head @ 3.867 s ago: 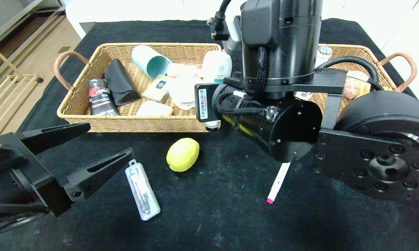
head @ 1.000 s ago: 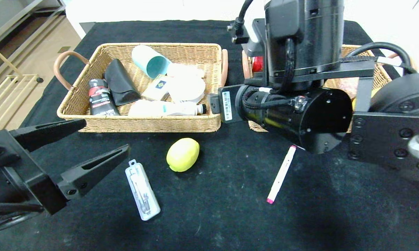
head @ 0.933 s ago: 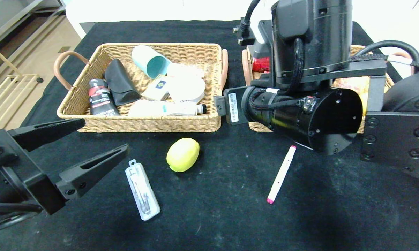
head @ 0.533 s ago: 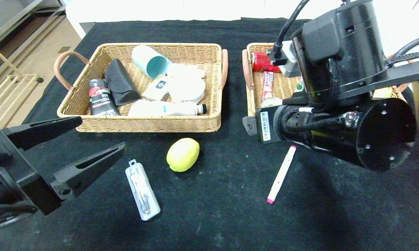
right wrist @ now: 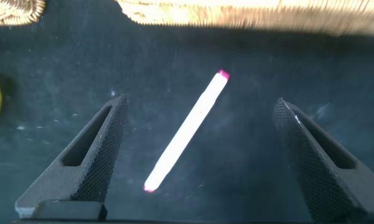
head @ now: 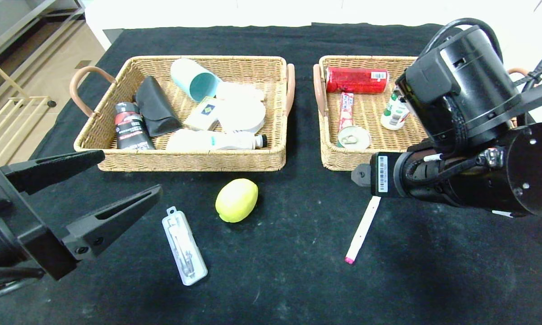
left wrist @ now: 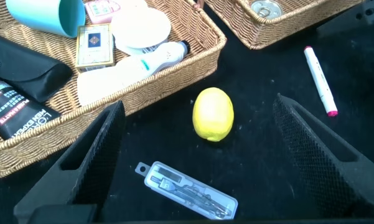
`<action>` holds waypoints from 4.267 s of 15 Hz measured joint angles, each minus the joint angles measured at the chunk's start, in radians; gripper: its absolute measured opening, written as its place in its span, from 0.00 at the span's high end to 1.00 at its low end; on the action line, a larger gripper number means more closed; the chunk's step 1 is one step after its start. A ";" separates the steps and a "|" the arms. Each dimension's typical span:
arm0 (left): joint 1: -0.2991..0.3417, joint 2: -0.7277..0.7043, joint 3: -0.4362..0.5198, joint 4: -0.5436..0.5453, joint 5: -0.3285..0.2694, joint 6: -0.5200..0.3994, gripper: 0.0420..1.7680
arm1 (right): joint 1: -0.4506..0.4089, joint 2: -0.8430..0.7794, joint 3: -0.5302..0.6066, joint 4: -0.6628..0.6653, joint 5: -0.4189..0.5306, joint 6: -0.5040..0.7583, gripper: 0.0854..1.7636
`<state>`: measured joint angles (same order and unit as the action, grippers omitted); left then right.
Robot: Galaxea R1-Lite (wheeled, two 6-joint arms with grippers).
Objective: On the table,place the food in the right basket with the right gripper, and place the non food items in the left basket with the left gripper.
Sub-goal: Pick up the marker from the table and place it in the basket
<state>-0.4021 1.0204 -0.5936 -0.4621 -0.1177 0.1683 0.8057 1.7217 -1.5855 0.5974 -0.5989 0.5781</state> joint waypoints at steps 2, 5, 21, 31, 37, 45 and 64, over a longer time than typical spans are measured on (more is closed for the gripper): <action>0.000 -0.001 0.000 0.000 -0.001 0.000 0.03 | -0.001 0.010 -0.001 0.015 0.040 0.089 0.04; 0.000 -0.001 0.000 0.001 -0.001 0.000 0.03 | -0.008 0.034 0.002 0.064 0.108 0.200 0.04; -0.001 -0.001 0.004 0.001 0.001 0.012 0.03 | -0.039 0.123 0.050 0.066 0.180 0.281 0.04; -0.001 -0.008 0.004 0.004 0.000 0.013 0.03 | -0.036 0.155 0.049 0.066 0.180 0.281 0.03; -0.001 -0.012 0.004 0.005 -0.001 0.014 0.03 | -0.033 0.163 0.050 0.067 0.179 0.281 0.49; -0.003 -0.017 0.006 0.005 -0.001 0.023 0.03 | -0.030 0.166 0.056 0.067 0.178 0.281 0.89; -0.003 -0.026 0.004 0.005 0.000 0.024 0.03 | 0.069 0.068 0.036 0.100 0.173 0.177 0.89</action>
<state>-0.4049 0.9947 -0.5898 -0.4570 -0.1177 0.1923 0.8751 1.7896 -1.5494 0.6979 -0.4255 0.7547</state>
